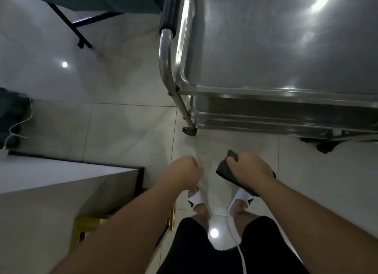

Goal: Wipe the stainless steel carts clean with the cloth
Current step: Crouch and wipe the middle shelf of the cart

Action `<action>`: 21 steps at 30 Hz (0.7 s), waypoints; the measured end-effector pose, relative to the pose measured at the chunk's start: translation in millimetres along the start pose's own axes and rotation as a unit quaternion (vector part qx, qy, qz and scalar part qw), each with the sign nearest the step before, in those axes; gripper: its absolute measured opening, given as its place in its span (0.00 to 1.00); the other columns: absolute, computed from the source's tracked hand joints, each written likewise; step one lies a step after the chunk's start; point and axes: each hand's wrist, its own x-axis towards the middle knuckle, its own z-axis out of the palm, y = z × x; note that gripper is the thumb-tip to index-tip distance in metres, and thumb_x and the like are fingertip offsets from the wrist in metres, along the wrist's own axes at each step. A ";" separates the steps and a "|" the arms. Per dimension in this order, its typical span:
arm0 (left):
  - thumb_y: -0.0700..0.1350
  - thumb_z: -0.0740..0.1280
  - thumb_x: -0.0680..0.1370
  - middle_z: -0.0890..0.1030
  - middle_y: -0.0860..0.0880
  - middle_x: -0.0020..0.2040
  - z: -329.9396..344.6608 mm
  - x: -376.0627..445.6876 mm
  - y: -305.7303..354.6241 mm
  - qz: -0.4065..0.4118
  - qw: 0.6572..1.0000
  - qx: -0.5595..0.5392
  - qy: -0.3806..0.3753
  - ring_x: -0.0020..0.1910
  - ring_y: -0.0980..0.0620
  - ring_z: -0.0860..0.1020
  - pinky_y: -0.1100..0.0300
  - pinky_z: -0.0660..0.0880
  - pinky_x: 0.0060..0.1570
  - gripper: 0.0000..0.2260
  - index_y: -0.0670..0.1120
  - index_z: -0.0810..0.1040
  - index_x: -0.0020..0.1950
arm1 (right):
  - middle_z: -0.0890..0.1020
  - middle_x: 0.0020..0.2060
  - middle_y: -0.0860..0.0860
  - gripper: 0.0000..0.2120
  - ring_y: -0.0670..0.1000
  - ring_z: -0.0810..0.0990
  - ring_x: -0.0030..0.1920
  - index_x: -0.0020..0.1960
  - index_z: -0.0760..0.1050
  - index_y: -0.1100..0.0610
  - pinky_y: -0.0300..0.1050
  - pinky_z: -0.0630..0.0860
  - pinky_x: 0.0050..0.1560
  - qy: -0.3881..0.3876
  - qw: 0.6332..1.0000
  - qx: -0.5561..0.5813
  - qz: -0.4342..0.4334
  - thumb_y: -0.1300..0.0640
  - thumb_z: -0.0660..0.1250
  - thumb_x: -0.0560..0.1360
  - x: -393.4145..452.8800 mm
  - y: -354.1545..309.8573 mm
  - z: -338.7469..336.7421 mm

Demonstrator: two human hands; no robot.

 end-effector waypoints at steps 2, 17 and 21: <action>0.54 0.62 0.84 0.80 0.50 0.54 -1.7 25.0 -5.6 -0.003 1.000 -0.004 0.007 0.49 0.50 0.78 0.55 0.74 0.47 0.13 0.49 0.78 0.64 | 0.78 0.34 0.53 0.23 0.54 0.77 0.36 0.40 0.74 0.54 0.46 0.70 0.35 0.003 1.000 -0.011 -0.026 0.41 0.52 0.84 20.9 -0.2 10.5; 0.53 0.71 0.80 0.81 0.52 0.59 7.1 238.9 -45.6 -0.018 0.913 -0.331 0.240 0.51 0.53 0.80 0.57 0.77 0.47 0.21 0.50 0.75 0.73 | 0.82 0.50 0.55 0.20 0.58 0.77 0.46 0.57 0.77 0.53 0.51 0.72 0.46 0.183 0.973 0.028 -0.136 0.39 0.54 0.83 207.1 9.9 46.3; 0.51 0.76 0.78 0.81 0.54 0.61 3.2 273.1 -48.2 0.110 0.861 -0.373 0.328 0.60 0.54 0.80 0.51 0.81 0.60 0.20 0.55 0.74 0.68 | 0.82 0.48 0.57 0.21 0.61 0.80 0.48 0.57 0.76 0.54 0.53 0.76 0.48 0.237 0.953 0.067 -0.179 0.39 0.53 0.83 250.6 -2.1 35.3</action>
